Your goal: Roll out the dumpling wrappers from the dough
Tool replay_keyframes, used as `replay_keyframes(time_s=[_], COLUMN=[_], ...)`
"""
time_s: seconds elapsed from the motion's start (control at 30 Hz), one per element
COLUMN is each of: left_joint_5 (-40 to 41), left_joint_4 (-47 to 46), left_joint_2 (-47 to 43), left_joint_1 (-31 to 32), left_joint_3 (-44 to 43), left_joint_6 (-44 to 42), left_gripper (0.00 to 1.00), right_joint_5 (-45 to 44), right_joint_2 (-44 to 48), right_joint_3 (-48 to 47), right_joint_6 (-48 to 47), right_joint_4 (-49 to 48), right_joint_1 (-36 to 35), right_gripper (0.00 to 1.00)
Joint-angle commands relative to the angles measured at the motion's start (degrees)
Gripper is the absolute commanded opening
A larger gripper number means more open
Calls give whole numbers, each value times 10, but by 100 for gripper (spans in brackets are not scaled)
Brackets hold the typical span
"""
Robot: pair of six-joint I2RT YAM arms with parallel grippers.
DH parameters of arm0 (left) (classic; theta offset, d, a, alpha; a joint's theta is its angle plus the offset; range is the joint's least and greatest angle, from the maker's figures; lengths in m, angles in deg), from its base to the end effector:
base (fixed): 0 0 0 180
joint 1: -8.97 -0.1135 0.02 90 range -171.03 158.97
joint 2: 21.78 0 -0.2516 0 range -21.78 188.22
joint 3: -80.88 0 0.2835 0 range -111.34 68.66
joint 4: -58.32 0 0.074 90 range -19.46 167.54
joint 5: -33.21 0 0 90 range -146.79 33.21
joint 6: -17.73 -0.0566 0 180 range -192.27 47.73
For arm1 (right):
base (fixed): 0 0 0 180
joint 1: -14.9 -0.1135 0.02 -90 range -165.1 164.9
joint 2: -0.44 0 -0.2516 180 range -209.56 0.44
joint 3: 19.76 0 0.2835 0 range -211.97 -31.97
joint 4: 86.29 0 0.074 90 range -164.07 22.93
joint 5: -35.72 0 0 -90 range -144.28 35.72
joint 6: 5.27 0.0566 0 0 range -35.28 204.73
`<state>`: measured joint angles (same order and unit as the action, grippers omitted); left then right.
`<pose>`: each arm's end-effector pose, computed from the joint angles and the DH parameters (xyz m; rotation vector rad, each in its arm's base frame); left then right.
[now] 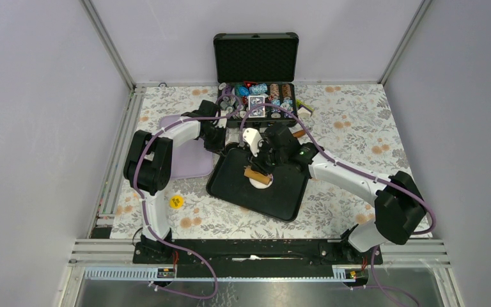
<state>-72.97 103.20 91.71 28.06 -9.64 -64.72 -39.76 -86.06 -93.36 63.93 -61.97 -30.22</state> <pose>0.4009 -0.1554 0.1147 0.3573 2.7644 -0.5111 0.2606 0.2818 0.2234 -1.3378 1.8028 0.5132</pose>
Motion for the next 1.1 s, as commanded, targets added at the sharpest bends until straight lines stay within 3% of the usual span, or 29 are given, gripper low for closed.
replay_keyframes(time_s=[0.0,0.33,0.73,1.07], left_joint_5=[41,43,46,50], left_joint_4=[32,32,32,34], left_joint_2=[36,35,36,37], left_joint_1=[7,7,7,7], left_joint_3=[21,21,21,20], left_joint_6=[5,5,7,8], left_gripper=[0,0,0,0], right_joint_5=[-3,-2,-40,27], right_joint_2=[-49,-80,-34,-16], right_joint_3=[50,77,151,169], right_joint_6=[-11,-17,-29,-7], right_joint_4=[59,68,60,46], right_joint_1=[-7,-21,-20,31], right_gripper=[0,0,0,0])
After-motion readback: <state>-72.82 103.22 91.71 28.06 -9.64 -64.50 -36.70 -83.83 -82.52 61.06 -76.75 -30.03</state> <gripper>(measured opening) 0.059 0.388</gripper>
